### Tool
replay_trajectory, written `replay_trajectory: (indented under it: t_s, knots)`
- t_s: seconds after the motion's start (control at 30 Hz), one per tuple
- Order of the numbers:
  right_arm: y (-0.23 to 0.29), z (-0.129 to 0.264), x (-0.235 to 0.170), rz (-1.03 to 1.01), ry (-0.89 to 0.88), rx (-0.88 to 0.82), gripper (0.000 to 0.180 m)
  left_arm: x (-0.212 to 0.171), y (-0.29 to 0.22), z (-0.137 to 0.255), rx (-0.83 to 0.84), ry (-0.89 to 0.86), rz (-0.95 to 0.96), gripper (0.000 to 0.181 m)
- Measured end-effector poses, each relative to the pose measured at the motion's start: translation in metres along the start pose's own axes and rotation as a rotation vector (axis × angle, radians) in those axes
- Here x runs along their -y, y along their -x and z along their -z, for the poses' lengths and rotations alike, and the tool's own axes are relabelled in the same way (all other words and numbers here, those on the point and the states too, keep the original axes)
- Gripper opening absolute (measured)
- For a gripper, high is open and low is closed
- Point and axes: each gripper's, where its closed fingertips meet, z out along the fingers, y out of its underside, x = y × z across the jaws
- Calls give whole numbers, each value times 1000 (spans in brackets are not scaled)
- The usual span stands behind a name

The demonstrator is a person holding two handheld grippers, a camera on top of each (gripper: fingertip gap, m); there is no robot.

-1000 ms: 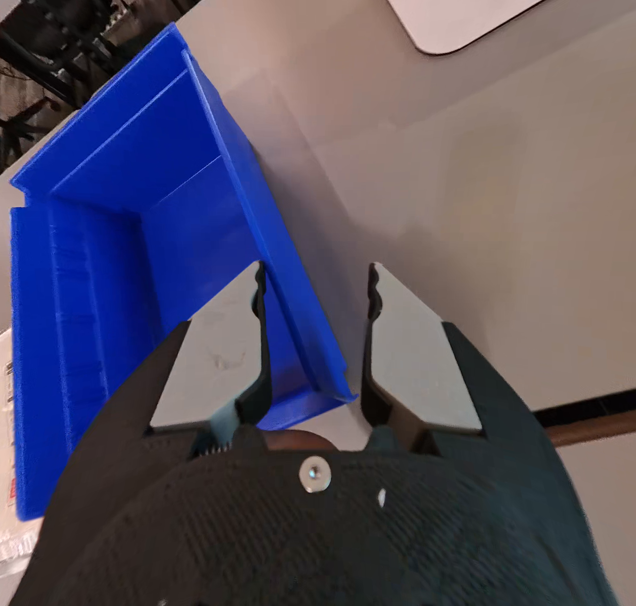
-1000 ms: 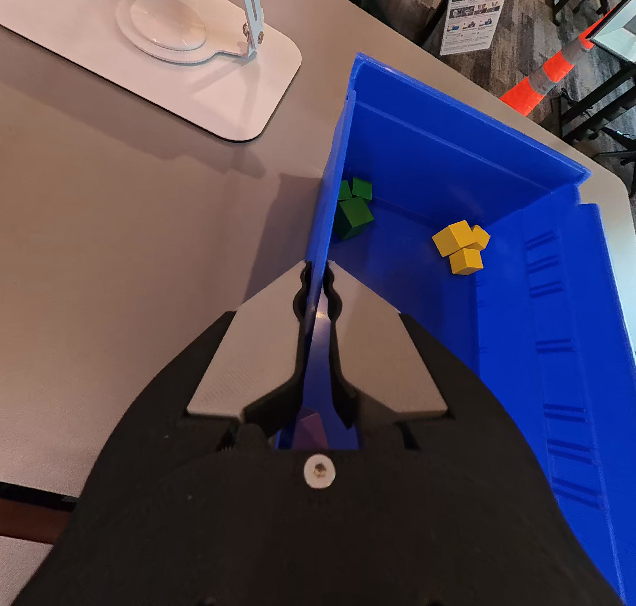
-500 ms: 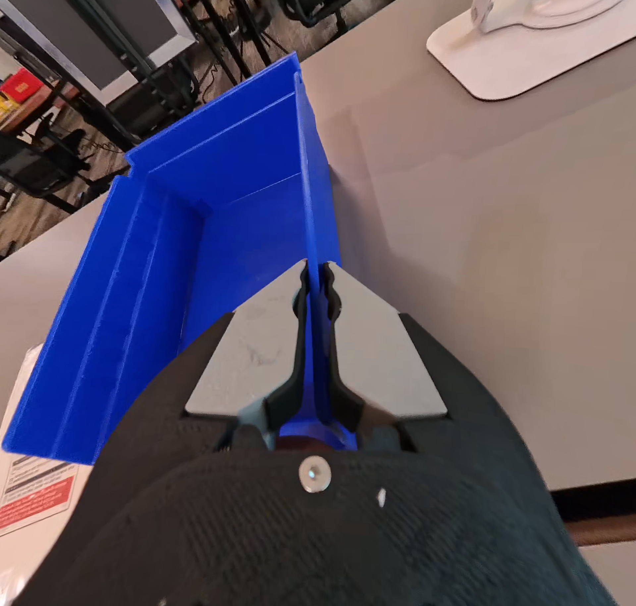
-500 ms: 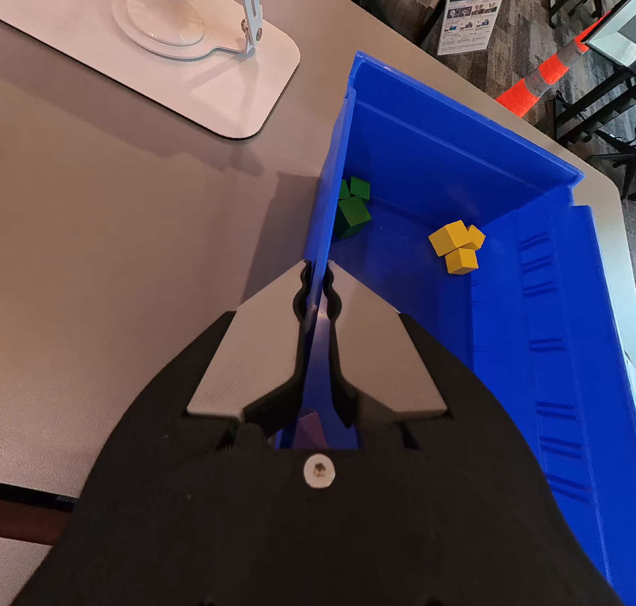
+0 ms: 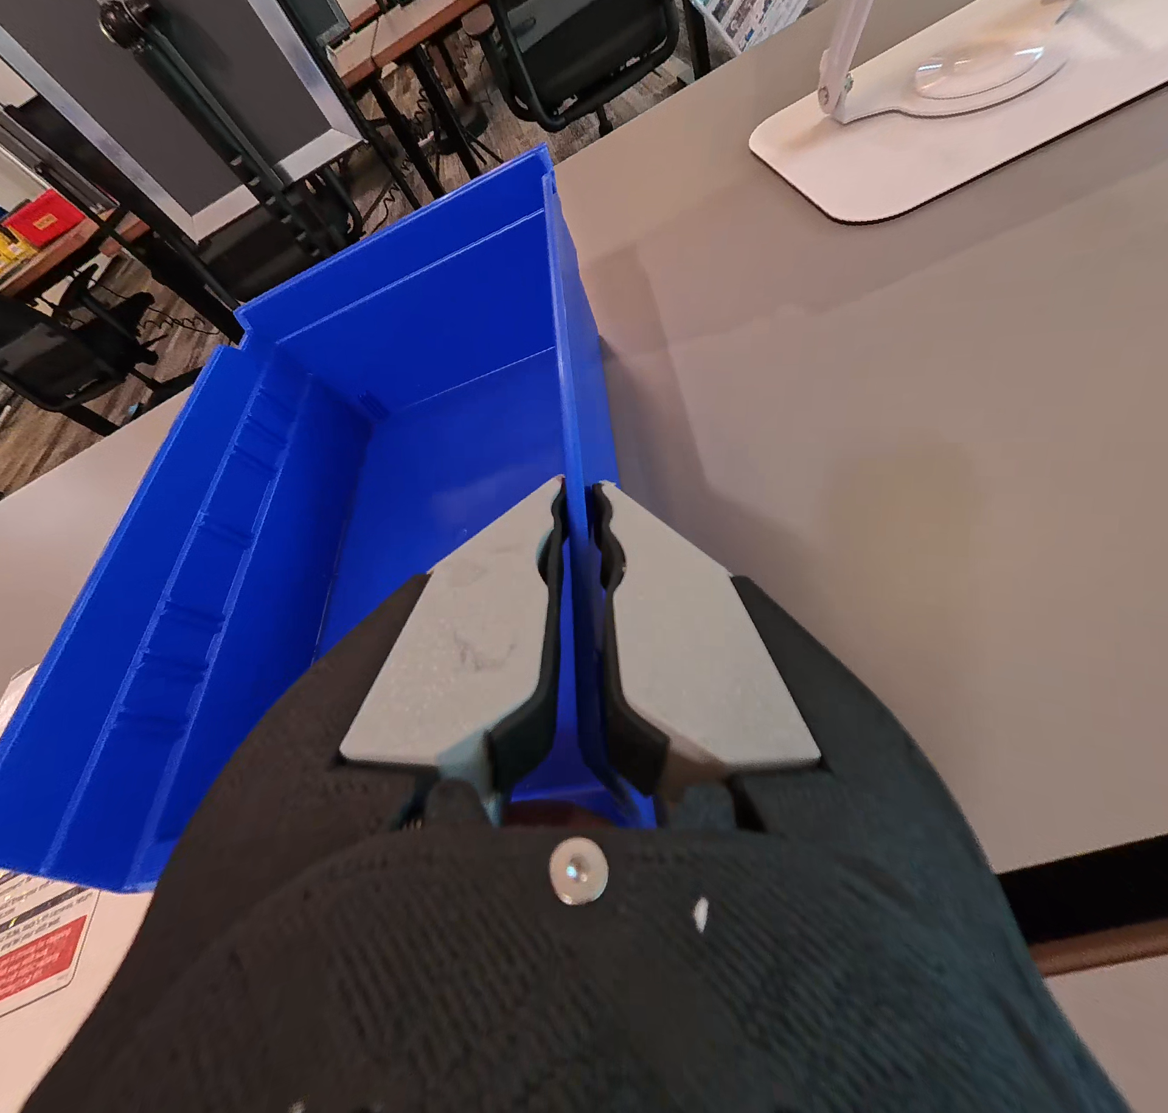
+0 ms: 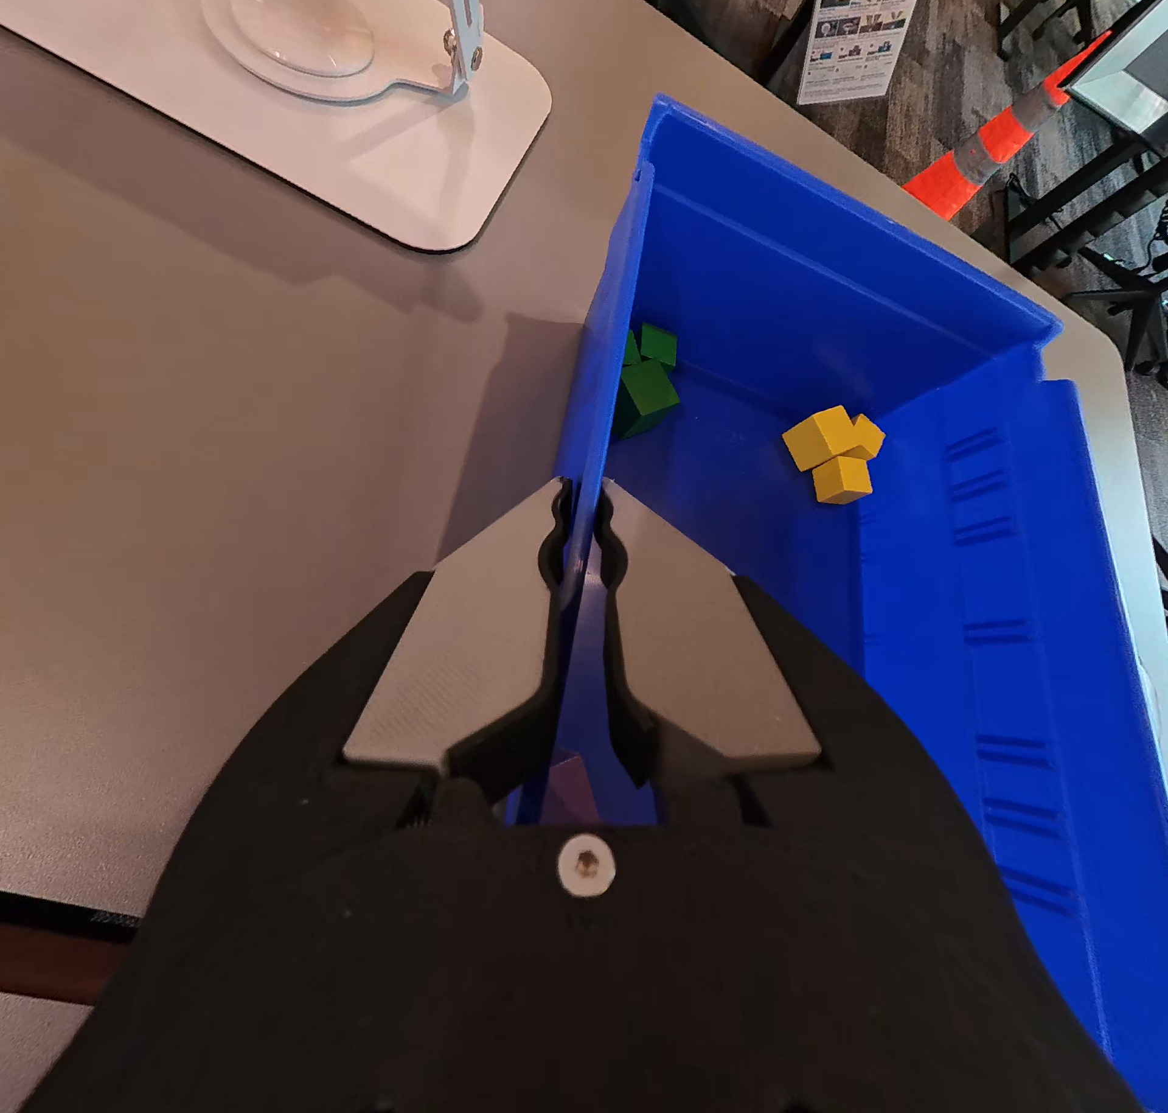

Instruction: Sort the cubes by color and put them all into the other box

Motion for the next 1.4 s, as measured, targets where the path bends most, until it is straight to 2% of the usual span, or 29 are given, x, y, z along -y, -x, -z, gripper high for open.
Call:
replay_trajectory:
  t_s: [1.17,1.27,1.4]
  knots:
    - [1,0,1,-35,-21,31,3,0,-2,0,-37,-37,56,3]
    - [2,3,-1,-51,-33,44,3,-3,-2,8,-58,-35,109,2]
    - [25,28,-11,6,-11,57,2,-16,-12,46,-98,-20,92,2]
